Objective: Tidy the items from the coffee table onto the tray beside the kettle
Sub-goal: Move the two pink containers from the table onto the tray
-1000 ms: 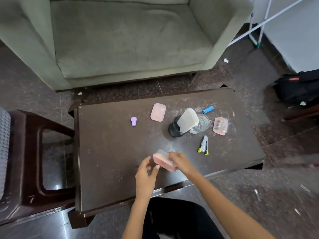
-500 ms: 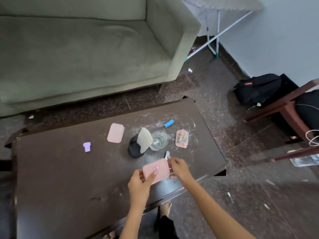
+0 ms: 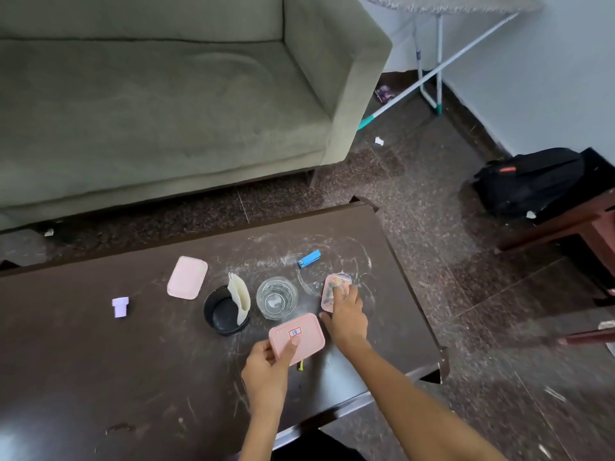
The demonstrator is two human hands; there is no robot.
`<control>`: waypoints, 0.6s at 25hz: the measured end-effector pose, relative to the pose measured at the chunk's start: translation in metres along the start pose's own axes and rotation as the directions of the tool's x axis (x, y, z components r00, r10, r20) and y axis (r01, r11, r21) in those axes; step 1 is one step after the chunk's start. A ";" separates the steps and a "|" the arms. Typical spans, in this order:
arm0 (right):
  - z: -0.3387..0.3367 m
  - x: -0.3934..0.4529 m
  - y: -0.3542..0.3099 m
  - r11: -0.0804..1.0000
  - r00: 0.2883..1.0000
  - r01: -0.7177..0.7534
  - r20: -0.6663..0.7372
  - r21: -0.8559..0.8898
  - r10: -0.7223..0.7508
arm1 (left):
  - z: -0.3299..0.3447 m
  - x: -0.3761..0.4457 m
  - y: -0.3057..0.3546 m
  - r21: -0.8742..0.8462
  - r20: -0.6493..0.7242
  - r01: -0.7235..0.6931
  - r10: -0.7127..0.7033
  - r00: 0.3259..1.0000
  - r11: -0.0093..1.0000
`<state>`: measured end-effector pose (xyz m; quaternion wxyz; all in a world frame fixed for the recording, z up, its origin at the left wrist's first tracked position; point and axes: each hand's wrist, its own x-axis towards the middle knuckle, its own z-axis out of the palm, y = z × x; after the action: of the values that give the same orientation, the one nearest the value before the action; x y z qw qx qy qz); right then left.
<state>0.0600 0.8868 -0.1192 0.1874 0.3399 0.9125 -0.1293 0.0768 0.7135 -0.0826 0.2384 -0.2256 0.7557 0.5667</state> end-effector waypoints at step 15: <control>-0.069 -0.072 0.016 0.855 0.999 -0.038 0.050 0.517 0.015 | -0.044 -0.051 0.019 -0.099 0.050 0.029 -0.024 0.998 0.995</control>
<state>0.1031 0.8823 -0.0276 0.1108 0.3873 0.8350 -0.3748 0.1006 0.6802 -0.0258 0.2528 -0.2332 0.7175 0.6057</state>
